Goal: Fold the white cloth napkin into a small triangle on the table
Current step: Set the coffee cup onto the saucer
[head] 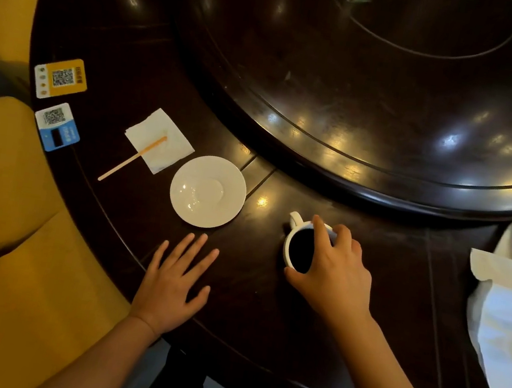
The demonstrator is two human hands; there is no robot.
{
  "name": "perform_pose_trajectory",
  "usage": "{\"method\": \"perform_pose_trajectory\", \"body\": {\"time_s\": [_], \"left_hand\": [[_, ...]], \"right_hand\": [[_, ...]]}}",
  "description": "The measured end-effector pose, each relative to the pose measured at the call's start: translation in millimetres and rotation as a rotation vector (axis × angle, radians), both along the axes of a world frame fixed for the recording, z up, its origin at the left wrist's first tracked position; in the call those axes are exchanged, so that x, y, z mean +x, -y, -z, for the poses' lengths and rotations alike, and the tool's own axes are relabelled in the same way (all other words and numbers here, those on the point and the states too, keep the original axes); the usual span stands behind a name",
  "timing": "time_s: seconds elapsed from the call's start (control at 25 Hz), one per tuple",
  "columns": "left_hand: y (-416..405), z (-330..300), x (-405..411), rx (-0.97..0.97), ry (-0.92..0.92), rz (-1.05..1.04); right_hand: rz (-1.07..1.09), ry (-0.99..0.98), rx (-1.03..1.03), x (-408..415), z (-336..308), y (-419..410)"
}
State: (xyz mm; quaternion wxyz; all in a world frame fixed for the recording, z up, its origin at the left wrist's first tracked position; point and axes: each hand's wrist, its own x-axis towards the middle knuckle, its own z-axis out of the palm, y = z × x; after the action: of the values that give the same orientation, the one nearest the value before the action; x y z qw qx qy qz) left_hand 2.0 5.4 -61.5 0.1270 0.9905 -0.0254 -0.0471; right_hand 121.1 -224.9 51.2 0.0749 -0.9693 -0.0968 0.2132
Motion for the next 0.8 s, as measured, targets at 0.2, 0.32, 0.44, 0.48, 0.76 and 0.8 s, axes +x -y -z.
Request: {"method": "perform_pose_trajectory", "body": {"time_s": [0.2, 0.32, 0.44, 0.48, 0.76, 0.8], "left_hand": [[0.0, 0.9, 0.0, 0.004, -0.002, 0.001], [-0.7, 1.7, -0.5, -0.004, 0.001, -0.003], [-1.1, 2.3, -1.0, -0.013, -0.007, -0.002], [-1.2, 2.4, -1.0, -0.015, -0.009, -0.001], [-2.2, 2.5, -0.9, -0.025, -0.013, 0.015], [-1.9, 2.8, -0.7, -0.025, -0.015, 0.016]], "right_hand": [[0.0, -0.002, 0.004, 4.1, -0.8, -1.5], [-0.026, 0.025, 0.025, 6.1, -6.0, -8.0], [-0.09, 0.05, 0.052, 13.1, -16.5, -27.2], [-0.116, 0.058, 0.067, 16.4, -20.1, -36.3], [-0.306, 0.133, 0.111, 40.7, -20.5, -118.5], [-0.319, 0.142, 0.118, 43.3, -18.4, -129.1]]}}
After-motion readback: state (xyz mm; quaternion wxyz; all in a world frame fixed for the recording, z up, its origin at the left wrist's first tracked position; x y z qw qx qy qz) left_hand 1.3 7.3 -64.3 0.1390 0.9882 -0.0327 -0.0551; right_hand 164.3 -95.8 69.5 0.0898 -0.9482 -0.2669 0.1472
